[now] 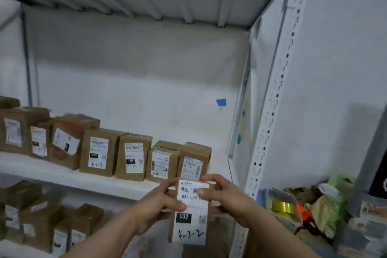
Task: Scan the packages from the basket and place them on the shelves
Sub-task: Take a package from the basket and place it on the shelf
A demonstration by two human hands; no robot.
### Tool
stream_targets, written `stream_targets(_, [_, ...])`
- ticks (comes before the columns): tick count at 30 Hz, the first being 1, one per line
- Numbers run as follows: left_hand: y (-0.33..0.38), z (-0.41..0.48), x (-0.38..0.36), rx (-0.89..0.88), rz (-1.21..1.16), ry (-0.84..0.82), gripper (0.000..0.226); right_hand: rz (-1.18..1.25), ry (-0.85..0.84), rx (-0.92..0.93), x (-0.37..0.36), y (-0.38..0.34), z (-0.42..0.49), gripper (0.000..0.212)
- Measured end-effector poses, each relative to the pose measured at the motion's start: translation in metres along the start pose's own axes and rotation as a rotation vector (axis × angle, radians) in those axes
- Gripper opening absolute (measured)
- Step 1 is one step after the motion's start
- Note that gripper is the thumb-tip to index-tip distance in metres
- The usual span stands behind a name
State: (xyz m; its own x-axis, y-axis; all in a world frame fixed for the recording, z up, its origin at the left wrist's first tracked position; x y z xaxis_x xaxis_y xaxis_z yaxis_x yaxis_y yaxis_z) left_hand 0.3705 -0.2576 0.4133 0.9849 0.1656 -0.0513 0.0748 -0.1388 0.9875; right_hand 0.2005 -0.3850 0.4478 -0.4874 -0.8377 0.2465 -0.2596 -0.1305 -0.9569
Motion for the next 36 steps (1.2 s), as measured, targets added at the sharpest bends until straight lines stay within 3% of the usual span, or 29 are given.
stream_targets(2, [0.028,-0.004,0.012,-0.081,0.005,-0.015,0.083,-0.006,0.043,0.068,-0.003,-0.029,0.002,0.063])
stream_targets(6, [0.080,-0.008,0.032,-0.188,0.006,-0.086,0.087,-0.033,0.055,0.162,-0.003,-0.079,0.000,0.051])
stream_targets(9, [0.112,-0.008,0.044,-0.254,0.244,-0.075,0.125,-0.099,0.073,0.196,0.000,-0.111,-0.008,0.066])
stream_targets(12, [0.150,-0.019,0.043,-0.228,0.337,-0.130,0.103,-0.235,0.088,0.200,0.001,-0.134,-0.013,0.066])
stream_targets(14, [0.161,-0.026,0.038,-0.180,0.483,-0.191,0.117,-0.287,0.108,0.159,0.001,-0.145,-0.016,0.064])
stream_targets(16, [0.167,-0.025,0.035,-0.148,0.500,-0.268,0.105,-0.294,0.100,0.137,0.004,-0.150,-0.016,0.063])
stream_targets(19, [0.157,-0.015,0.022,-0.155,0.426,-0.118,0.078,-0.257,0.072,0.033,0.008,-0.145,-0.014,0.073])
stream_targets(25, [0.125,0.015,0.021,-0.116,0.341,0.022,0.082,-0.308,0.148,-0.024,0.018,-0.113,0.008,0.079])
stream_targets(31, [0.121,0.041,0.009,-0.116,0.386,0.058,0.063,-0.368,0.140,-0.067,0.053,-0.093,0.035,0.081])
stream_targets(36, [0.114,0.078,0.001,-0.064,0.374,-0.008,0.053,-0.456,0.176,-0.144,0.086,-0.070,0.065,0.086])
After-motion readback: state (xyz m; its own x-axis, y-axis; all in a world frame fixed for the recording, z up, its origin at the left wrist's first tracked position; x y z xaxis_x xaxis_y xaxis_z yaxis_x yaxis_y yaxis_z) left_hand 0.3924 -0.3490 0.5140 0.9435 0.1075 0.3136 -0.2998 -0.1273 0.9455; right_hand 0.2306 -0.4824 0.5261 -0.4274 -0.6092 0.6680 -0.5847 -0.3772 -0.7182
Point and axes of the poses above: each hand's wrist, its own z-axis towards the middle knuckle, its own x-axis out of the back of the hand, y = z × x, the point moved 3 cm from there along z, towards the middle knuckle, and after that the axes turned 8 degrees about -y, right-handed, at the moved point
